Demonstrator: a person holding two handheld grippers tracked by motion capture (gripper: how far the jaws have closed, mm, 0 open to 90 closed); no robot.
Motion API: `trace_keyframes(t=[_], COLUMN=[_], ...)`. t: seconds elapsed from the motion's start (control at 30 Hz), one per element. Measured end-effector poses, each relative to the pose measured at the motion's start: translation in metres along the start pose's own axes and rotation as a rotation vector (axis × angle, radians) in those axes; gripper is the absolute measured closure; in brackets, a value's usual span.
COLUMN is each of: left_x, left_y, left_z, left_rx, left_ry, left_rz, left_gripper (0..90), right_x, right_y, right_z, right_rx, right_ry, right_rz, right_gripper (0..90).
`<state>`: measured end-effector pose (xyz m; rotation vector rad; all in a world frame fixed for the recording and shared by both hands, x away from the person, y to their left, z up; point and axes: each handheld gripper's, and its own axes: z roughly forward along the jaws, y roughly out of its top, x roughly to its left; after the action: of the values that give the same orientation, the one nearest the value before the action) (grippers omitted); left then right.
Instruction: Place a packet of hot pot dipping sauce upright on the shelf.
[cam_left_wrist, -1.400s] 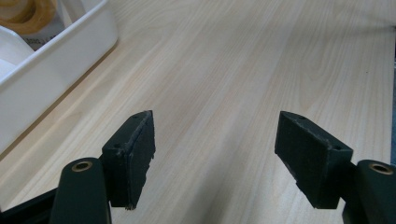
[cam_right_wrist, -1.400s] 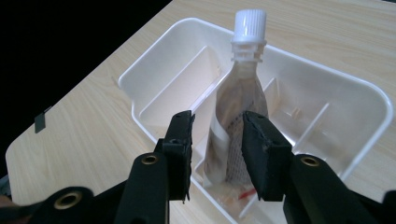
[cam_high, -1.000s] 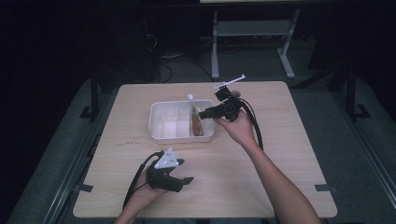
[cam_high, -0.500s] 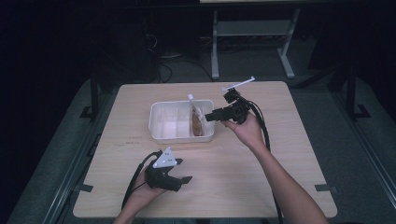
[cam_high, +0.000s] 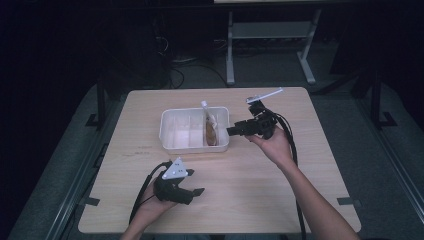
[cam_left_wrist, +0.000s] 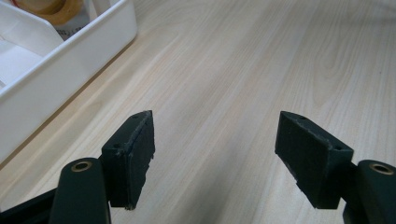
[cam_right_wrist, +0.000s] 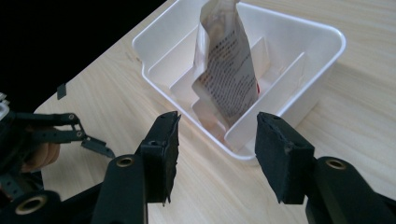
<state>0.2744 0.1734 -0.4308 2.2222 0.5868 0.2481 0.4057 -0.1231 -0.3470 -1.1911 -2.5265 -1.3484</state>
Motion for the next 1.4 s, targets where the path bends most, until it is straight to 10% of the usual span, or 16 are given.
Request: trace_keyframes(t=[1.4], left_x=[0.003], left_y=[-0.003], left_z=[0.000], left_rx=[-0.002], left_ry=[0.007], left_rz=[-0.020], left_gripper=[27.7], right_x=[-0.011], right_y=[-0.069], right_z=[-0.037], right_rx=[-0.016], right_ry=[0.000], right_rz=[0.018], right_gripper=[43.9])
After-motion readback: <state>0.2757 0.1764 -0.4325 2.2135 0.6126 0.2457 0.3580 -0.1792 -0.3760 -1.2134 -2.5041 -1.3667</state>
